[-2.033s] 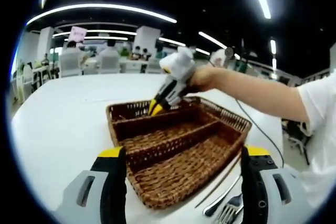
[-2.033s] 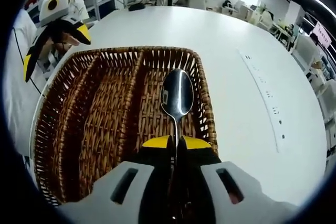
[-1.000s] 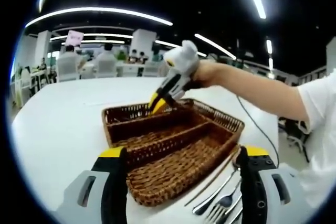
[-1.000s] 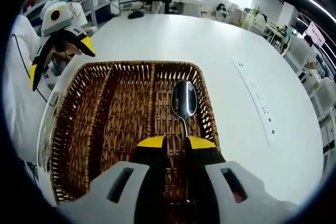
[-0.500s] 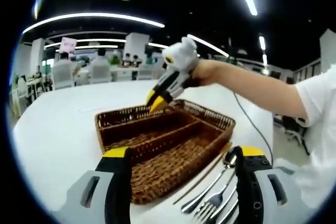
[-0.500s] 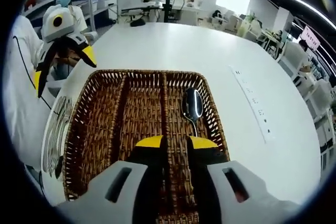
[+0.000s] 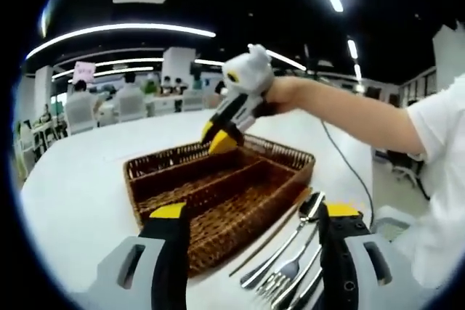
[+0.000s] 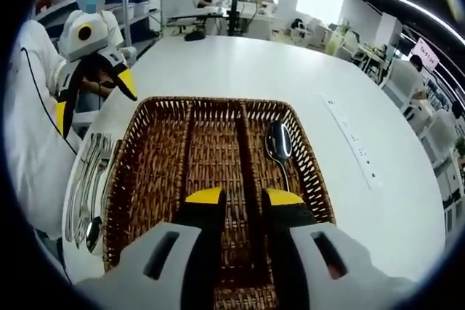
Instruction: Arrange the knives, forks, and spoons in their matching storage slots by inserting each utensil handle-first until every utensil is classified and aligned in the correct compartment
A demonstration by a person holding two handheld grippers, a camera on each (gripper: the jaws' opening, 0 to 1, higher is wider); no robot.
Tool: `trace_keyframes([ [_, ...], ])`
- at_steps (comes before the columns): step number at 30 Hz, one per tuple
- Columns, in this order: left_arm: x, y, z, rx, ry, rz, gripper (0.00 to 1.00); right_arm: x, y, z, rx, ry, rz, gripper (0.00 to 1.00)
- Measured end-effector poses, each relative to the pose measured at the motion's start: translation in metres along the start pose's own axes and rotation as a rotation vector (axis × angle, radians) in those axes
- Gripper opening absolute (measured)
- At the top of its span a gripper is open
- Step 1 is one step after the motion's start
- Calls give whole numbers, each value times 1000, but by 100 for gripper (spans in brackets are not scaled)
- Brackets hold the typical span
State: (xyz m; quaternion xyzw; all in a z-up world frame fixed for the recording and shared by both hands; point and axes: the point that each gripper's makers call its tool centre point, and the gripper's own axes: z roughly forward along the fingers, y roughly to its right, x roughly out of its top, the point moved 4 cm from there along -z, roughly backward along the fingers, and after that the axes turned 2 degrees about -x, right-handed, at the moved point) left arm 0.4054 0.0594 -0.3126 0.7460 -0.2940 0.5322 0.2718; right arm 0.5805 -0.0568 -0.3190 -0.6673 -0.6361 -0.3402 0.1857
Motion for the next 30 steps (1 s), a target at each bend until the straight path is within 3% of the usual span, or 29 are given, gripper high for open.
trace_keyframes([
  [30, -9, 25, -2, -57, -32, 100, 58, -2, -37, -27, -36, 70, 26, 27],
])
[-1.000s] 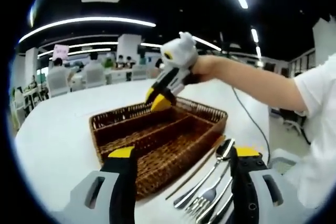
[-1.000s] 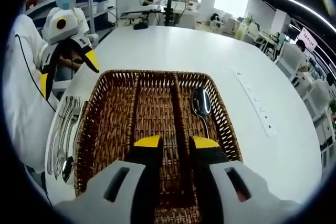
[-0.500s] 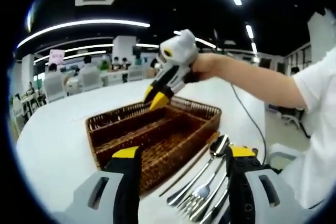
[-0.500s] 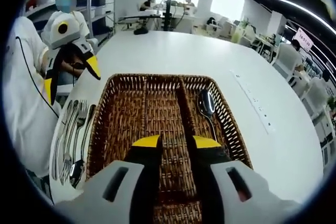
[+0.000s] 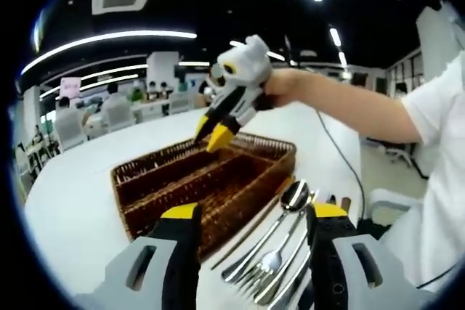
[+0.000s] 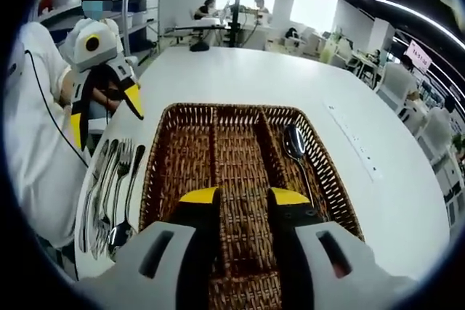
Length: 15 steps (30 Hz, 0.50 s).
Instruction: Arrange the knives, forks, and spoons in their matching storage slots by inserting each utensil handle-first until every utensil is classified and aligned in the correct compartment
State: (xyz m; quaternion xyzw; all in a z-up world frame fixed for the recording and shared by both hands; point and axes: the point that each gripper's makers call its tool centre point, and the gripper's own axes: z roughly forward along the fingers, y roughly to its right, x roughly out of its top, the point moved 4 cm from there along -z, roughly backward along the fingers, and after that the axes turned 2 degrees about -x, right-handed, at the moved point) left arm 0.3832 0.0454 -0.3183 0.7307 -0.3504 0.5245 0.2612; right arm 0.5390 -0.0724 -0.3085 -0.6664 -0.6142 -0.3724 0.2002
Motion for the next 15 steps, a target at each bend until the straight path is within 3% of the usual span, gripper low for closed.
trace_keyframes([
  [15, -9, 14, 3, -22, -37, 42, 54, -8, -25, -15, -27, 50, 16, 31],
])
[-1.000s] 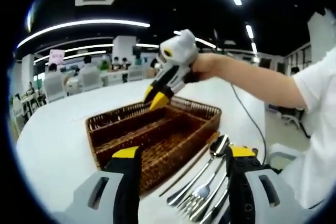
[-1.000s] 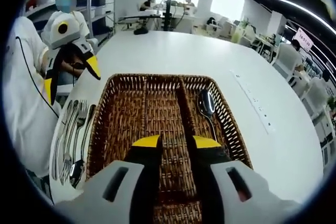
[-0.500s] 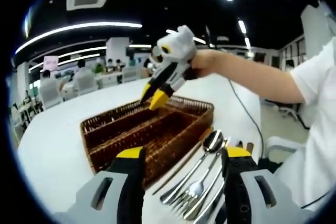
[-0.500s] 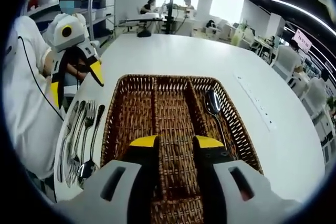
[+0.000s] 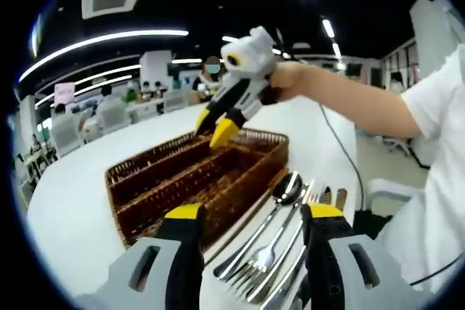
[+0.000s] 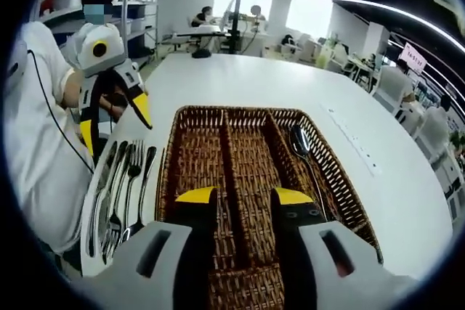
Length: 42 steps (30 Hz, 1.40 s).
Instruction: Arrange the knives, forks, and spoons in their matching storage slots by inserting each utensil handle-first until every utensil is classified and aligned in the correct compartment
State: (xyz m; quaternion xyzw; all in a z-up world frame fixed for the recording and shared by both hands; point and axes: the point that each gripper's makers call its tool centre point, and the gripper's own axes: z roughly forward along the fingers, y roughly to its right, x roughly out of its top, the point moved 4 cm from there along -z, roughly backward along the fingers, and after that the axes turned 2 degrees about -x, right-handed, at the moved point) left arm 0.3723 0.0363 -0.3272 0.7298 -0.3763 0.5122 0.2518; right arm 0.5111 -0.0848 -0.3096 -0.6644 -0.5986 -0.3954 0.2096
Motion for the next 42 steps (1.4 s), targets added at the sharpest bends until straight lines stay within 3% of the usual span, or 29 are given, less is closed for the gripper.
trace_keyframes([
  [20, -3, 14, 3, -22, -25, 49, 45, -17, -25, -16, -30, 42, 28, 36],
  [42, 1, 18, 24, -84, -101, 130, 36, -26, -40, -39, -50, 76, 36, 38],
])
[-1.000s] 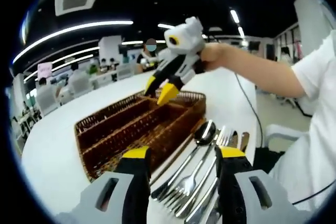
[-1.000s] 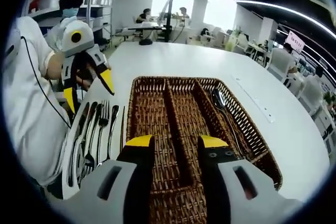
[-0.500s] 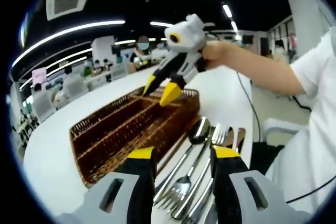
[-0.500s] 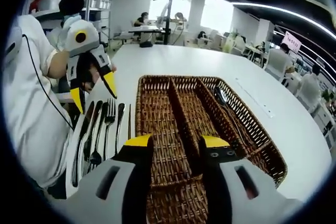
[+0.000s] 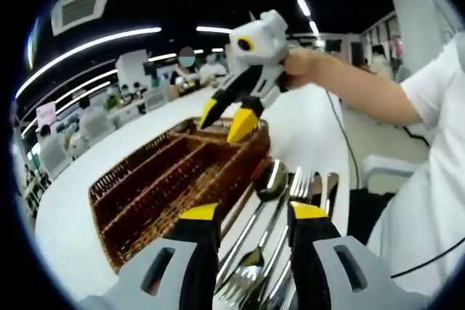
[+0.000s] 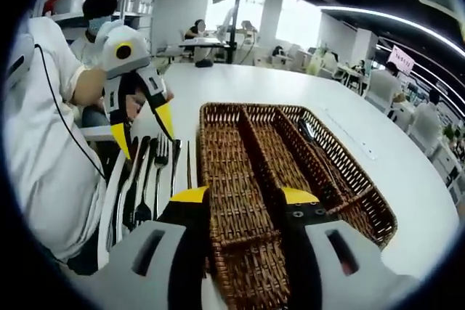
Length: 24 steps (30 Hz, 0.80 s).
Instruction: Arrange the knives, forks, and spoons in their matching storage slots by inserting each utensil handle-first until every utensil is classified and aligned in the correct compartment
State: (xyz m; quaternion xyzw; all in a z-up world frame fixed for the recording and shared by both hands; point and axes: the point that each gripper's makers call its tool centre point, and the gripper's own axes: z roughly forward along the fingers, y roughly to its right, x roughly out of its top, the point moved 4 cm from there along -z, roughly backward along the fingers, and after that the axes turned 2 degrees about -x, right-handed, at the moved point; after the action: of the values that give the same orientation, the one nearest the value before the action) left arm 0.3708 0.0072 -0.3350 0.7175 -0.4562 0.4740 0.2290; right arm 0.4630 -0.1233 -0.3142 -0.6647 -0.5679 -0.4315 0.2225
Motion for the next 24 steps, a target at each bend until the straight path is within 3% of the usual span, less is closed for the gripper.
trace_keyframes([
  [24, -3, -6, 19, -69, -75, 29, 27, -9, -10, -11, -3, 24, 21, 38],
])
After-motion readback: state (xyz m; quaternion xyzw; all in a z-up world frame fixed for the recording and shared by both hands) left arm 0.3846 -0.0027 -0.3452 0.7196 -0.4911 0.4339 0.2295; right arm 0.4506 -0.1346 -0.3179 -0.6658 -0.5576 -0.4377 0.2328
